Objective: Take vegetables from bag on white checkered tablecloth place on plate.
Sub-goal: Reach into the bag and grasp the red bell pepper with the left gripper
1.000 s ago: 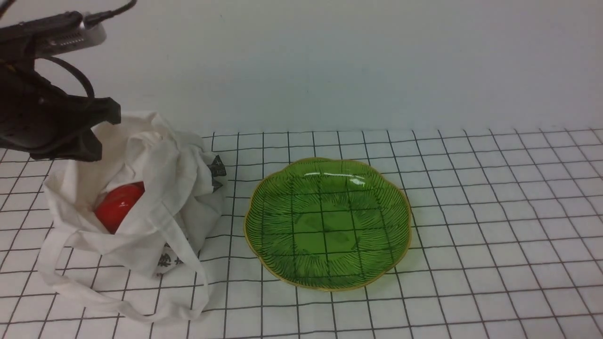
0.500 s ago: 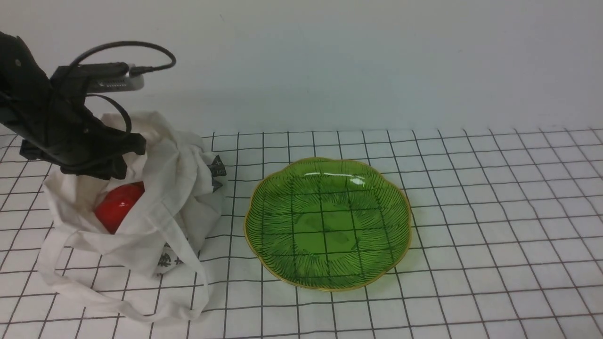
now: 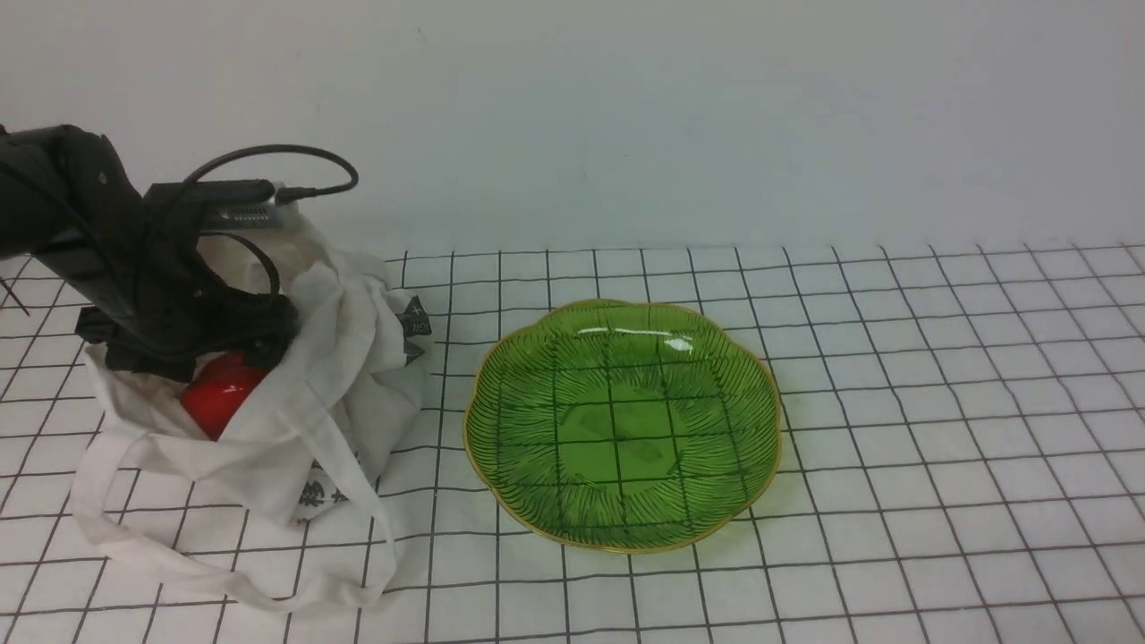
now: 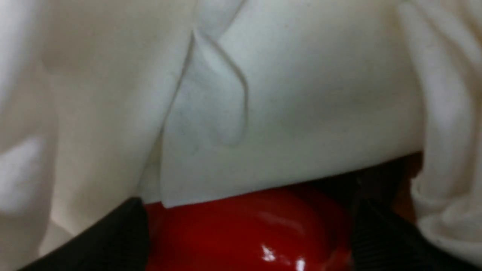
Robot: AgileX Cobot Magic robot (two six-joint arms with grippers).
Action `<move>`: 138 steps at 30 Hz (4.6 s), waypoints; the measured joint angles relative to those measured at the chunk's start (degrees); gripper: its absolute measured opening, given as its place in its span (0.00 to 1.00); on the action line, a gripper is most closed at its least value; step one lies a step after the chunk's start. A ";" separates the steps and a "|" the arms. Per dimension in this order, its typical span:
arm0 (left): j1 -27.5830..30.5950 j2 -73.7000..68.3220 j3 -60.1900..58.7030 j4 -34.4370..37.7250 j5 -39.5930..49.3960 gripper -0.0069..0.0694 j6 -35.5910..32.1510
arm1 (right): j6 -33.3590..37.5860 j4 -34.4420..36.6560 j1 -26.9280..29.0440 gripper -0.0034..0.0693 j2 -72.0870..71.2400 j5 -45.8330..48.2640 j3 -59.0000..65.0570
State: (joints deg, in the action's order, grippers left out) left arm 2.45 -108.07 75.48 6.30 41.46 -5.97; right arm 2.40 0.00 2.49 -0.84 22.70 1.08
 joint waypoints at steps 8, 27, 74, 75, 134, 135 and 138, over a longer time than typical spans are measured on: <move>0.00 -1.66 0.79 -3.23 -1.46 0.98 3.86 | 0.00 0.00 0.00 0.03 0.00 0.00 0.00; -0.06 5.79 0.32 -4.52 6.13 0.12 3.97 | 0.00 0.00 0.00 0.03 0.00 0.00 0.00; -0.35 -4.00 2.16 -16.34 -2.64 0.67 16.31 | 0.00 0.00 0.00 0.03 0.00 0.00 0.00; -0.35 -3.89 2.21 -16.40 -2.52 0.62 16.31 | 0.00 0.00 0.00 0.03 0.00 0.00 0.00; 2.47 -1.32 1.28 -9.86 18.54 0.84 41.17 | 0.00 0.00 0.00 0.03 0.00 0.00 0.00; 2.47 -1.38 1.36 -9.86 18.54 0.83 41.25 | 0.00 0.00 0.00 0.03 0.00 0.00 0.00; 2.47 -1.84 1.69 -10.35 18.59 0.80 41.20 | 0.00 0.00 0.00 0.03 0.00 0.00 0.00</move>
State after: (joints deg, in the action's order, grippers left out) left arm 4.92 -109.91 77.16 -4.05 60.05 35.23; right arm 2.40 0.00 2.49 -0.84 22.70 1.08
